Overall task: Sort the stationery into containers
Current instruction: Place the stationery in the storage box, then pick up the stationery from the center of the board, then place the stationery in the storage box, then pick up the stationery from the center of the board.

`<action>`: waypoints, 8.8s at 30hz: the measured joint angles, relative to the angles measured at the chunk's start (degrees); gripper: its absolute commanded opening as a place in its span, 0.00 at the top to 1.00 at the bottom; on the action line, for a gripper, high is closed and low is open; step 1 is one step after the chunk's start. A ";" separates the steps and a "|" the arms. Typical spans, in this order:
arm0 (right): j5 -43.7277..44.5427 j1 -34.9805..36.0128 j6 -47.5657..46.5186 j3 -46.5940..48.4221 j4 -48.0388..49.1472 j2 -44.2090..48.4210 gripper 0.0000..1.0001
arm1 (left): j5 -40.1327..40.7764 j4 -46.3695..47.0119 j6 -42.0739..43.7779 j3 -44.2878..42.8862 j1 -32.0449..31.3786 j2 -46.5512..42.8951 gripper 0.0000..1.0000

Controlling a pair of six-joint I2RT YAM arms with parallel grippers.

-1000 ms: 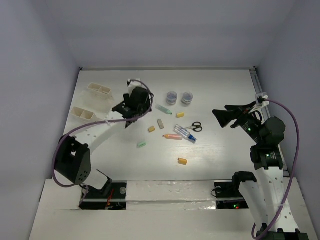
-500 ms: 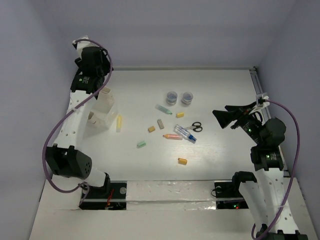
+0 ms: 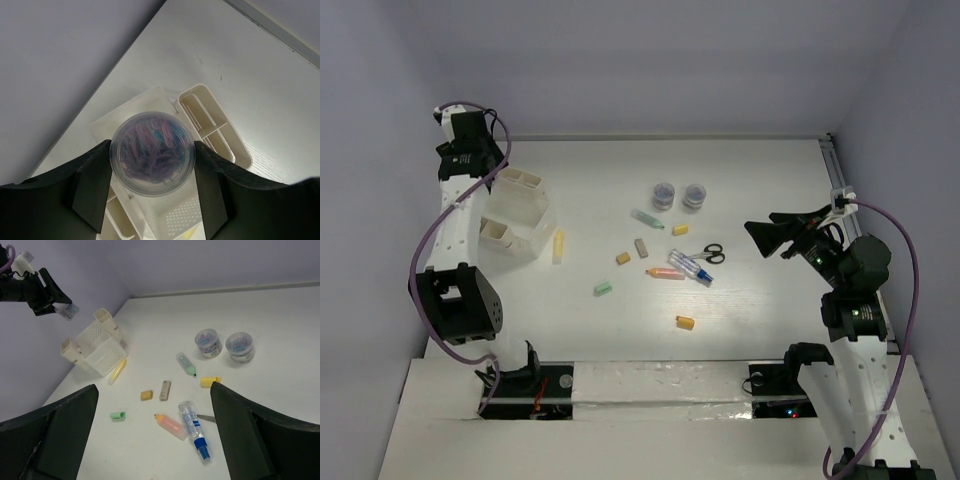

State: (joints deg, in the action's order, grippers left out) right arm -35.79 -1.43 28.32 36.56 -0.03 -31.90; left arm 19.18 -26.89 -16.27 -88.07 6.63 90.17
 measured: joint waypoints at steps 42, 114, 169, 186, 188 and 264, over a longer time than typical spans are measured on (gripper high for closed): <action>0.00 0.00 -0.02 0.00 -0.24 0.07 0.00 | 1.09 1.38 1.27 3.30 2.12 8.68 0.38; 2.36 0.00 -0.24 0.00 -2.97 -1.18 0.00 | -3.67 4.15 -1.84 -30.99 -43.60 47.04 0.51; 2.45 0.00 -1.07 0.00 -4.39 -1.18 0.00 | -4.68 6.54 -0.02 17.40 -1.27 -0.15 0.49; 2.45 0.00 -1.07 0.00 -4.39 -1.20 0.00 | -3.13 8.79 -0.37 15.82 -3.41 -2.27 0.01; 2.45 0.00 -1.07 0.00 -4.39 -1.20 0.00 | -1.73 8.70 -0.35 14.73 -7.82 -3.78 0.02; 7.23 0.00 -1.49 0.00 -5.60 2.67 0.00 | 11.08 14.03 1.20 14.75 -28.41 -22.38 0.67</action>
State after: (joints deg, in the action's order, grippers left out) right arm -28.56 -1.43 26.83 36.56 -5.63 -29.23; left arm 30.26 -12.86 -15.07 -73.32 -21.78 67.79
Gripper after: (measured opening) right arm 0.995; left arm 0.515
